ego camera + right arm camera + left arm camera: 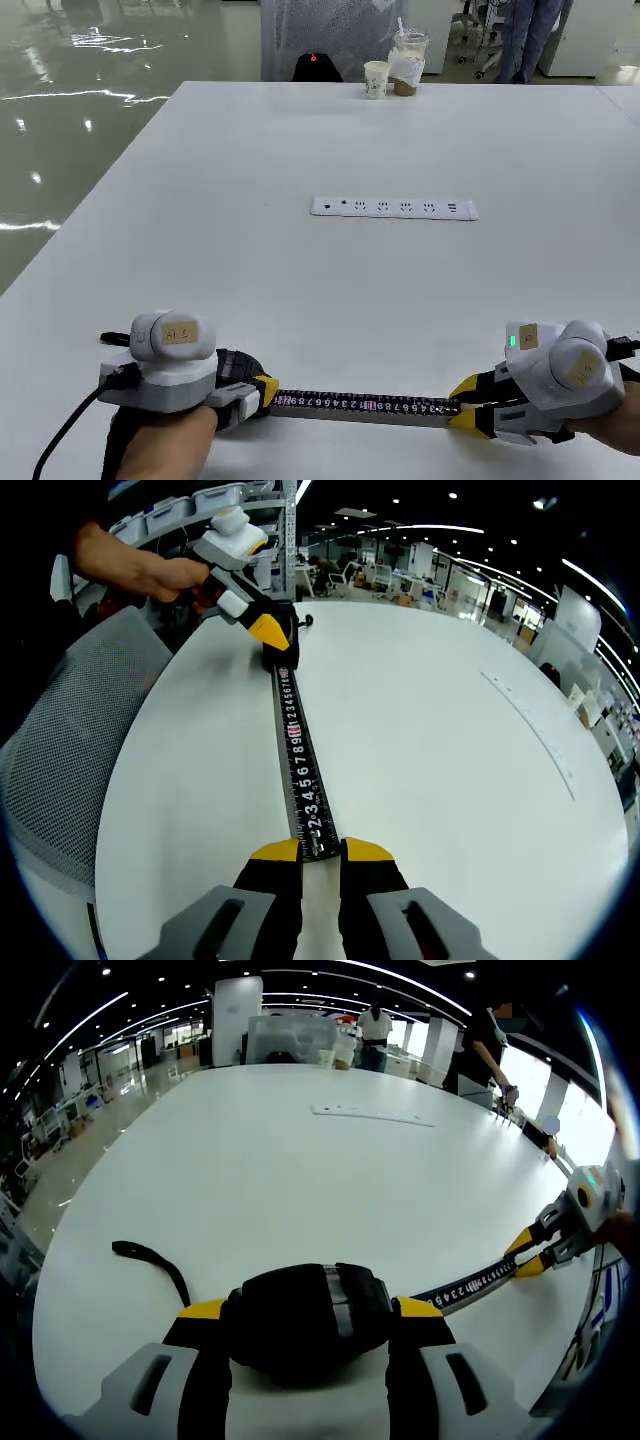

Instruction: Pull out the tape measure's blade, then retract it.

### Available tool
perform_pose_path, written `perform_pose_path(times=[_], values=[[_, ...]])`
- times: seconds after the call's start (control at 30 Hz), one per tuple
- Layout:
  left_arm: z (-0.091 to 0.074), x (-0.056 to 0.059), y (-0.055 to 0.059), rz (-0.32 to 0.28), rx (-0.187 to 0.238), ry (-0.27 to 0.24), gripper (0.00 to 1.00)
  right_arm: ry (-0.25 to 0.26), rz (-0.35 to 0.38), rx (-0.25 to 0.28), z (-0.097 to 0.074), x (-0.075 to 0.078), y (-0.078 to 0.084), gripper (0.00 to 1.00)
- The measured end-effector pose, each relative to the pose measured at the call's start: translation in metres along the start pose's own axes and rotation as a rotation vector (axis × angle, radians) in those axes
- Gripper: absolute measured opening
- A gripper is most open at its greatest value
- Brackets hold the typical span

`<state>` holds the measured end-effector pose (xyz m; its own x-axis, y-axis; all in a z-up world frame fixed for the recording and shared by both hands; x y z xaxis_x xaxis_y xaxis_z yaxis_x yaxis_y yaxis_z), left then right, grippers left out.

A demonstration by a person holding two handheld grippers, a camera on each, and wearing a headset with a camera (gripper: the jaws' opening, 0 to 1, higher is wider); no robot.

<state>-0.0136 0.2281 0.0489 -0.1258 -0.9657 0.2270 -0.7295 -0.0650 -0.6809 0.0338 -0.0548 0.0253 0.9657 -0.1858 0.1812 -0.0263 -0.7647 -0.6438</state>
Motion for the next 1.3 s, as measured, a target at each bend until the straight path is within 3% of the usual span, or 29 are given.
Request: perform_pose_path(times=[1.3], values=[[0.0,0.0,-0.001,-0.01,0.002,0.012,0.57,-0.024,-0.013,0.03,0.02,-0.01,-0.027,0.1]])
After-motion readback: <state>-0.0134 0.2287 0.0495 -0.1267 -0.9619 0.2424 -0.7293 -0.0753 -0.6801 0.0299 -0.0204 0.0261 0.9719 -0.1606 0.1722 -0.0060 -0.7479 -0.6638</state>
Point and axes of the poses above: the centre of the closed fingertips' face, and the gripper's own axes: z roughly forward along the fingers, x roughly to its right, y roughly out of its underside, the point moved 5 cm from there along -z, roughly backward along the fingers, and after that the axes turned 12 degrees about y, right-handed, at the moved point
